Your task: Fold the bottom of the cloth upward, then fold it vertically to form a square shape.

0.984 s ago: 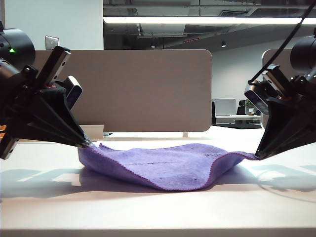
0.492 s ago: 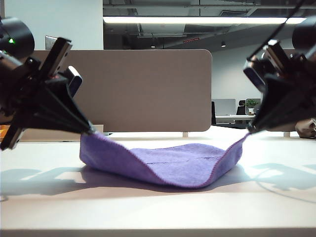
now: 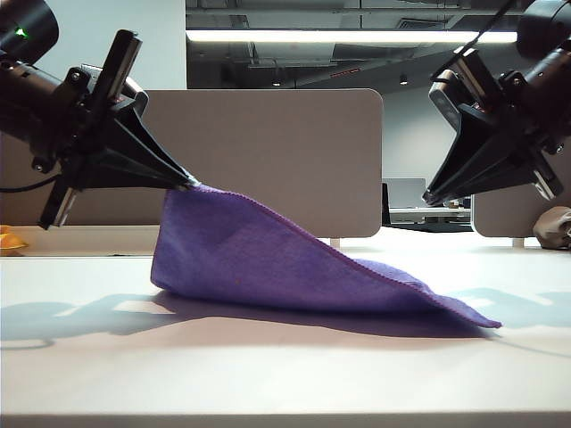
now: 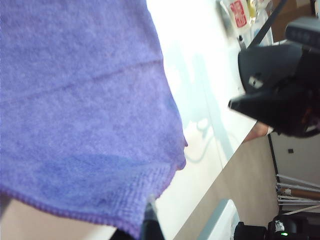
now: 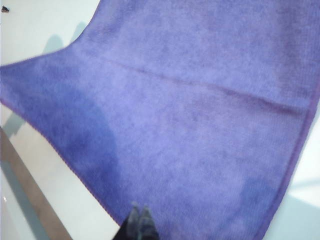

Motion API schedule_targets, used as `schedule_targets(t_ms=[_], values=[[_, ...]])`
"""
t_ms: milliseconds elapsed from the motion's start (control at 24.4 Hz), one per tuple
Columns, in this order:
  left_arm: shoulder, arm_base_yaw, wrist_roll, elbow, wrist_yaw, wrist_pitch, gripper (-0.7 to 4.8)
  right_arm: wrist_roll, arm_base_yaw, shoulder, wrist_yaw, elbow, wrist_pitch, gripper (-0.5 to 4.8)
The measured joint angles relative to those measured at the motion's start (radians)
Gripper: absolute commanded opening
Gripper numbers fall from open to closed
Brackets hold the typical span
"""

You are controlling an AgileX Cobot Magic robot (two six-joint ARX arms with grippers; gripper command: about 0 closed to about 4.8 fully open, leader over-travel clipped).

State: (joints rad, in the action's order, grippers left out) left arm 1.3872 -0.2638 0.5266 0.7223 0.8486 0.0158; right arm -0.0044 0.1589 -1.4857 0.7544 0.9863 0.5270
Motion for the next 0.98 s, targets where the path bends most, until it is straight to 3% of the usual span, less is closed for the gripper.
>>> schedule_targets(t_ms=[123, 410, 697, 984], values=[[0.000, 0.000, 0.007, 0.000, 0.000, -0.005, -0.05, -0.015, 0.000, 0.000, -0.043, -0.001, 0.034, 1.48], [0.000, 0.000, 0.010, 0.000, 0.000, -0.005, -0.05, -0.044, -0.005, -0.027, -0.158, -0.002, 0.149, 2.57], [0.000, 0.000, 0.055, 0.000, -0.015, -0.053, -0.05, -0.047, -0.005, -0.093, -0.156, -0.006, 0.202, 2.66], [0.000, 0.006, 0.096, 0.048, -0.015, -0.082, -0.05, -0.046, -0.005, -0.095, -0.127, -0.006, 0.157, 2.66]])
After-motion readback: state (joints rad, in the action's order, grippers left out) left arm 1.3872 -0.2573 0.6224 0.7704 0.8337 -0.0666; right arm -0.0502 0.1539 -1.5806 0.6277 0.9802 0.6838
